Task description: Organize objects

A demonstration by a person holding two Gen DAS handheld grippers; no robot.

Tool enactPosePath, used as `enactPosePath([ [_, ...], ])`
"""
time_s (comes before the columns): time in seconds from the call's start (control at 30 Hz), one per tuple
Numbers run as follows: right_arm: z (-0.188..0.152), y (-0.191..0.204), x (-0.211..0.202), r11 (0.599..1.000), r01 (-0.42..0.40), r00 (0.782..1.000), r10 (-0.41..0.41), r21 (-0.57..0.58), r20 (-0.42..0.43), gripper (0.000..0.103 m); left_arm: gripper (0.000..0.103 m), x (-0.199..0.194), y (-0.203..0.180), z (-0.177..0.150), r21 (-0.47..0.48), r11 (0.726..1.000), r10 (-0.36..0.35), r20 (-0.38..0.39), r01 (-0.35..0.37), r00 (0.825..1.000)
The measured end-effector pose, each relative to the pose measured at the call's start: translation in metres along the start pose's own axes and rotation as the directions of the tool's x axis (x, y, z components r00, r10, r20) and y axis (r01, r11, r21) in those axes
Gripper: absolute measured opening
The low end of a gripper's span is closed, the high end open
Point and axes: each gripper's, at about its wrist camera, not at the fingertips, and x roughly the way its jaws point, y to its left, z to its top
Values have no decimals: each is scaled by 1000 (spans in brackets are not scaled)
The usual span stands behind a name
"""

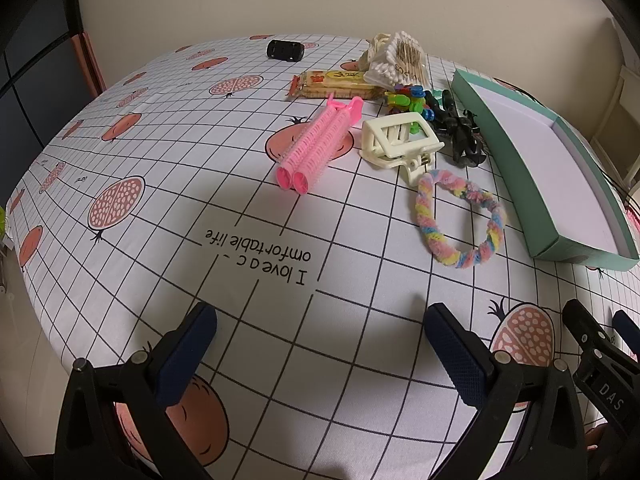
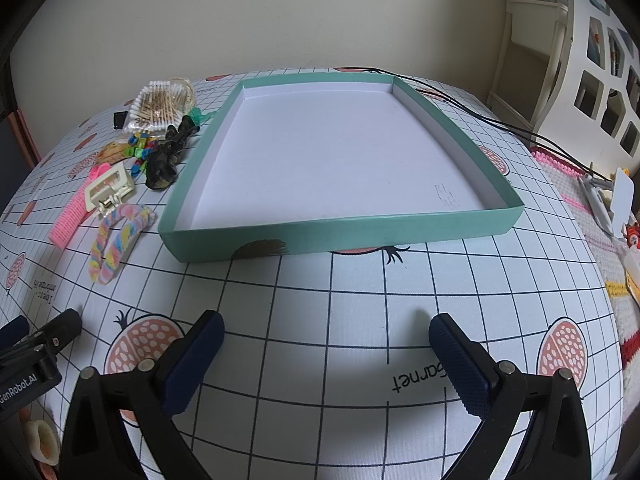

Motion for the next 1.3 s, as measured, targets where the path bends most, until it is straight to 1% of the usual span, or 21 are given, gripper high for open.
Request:
enactPosePath([
  [1.3,0,0,0,1000,1,1000,-1,1,0,103,103,-2,4,-4,-30,999,21,-1,-21,1000],
])
